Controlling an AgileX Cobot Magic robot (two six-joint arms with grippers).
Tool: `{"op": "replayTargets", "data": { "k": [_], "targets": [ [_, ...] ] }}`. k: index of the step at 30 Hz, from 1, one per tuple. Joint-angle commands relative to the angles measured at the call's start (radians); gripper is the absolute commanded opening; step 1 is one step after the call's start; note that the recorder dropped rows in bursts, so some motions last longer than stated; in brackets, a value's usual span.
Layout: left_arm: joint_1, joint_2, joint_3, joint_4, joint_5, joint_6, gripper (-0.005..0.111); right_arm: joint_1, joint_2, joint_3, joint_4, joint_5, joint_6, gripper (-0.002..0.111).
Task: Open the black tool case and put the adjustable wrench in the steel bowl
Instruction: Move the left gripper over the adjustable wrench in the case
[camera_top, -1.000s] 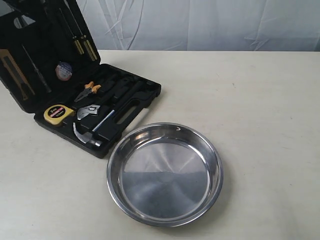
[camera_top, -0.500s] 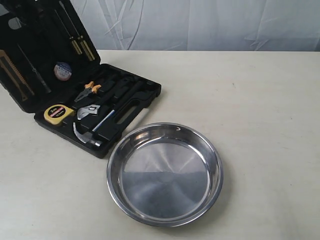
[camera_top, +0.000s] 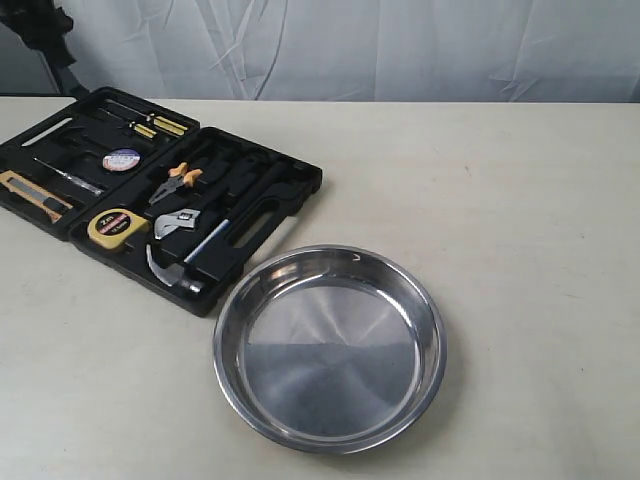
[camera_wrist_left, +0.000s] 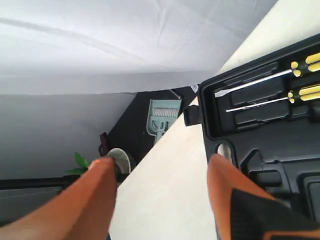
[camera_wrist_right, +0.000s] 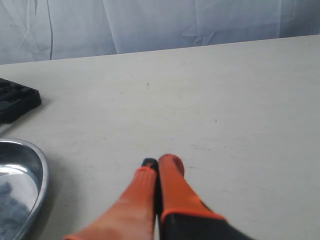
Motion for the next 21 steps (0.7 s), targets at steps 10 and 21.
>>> {"op": "replayTargets", "data": {
  "k": [10, 21],
  "targets": [
    [-0.027, 0.005, 0.004, -0.699, 0.550, 0.242, 0.000, -0.004, -0.006, -0.003, 0.001, -0.014, -0.004, 0.000],
    [-0.148, 0.042, 0.032, -0.701, 0.724, 0.078, 0.000, -0.004, -0.006, -0.003, 0.001, -0.014, -0.004, 0.000]
  ]
}}
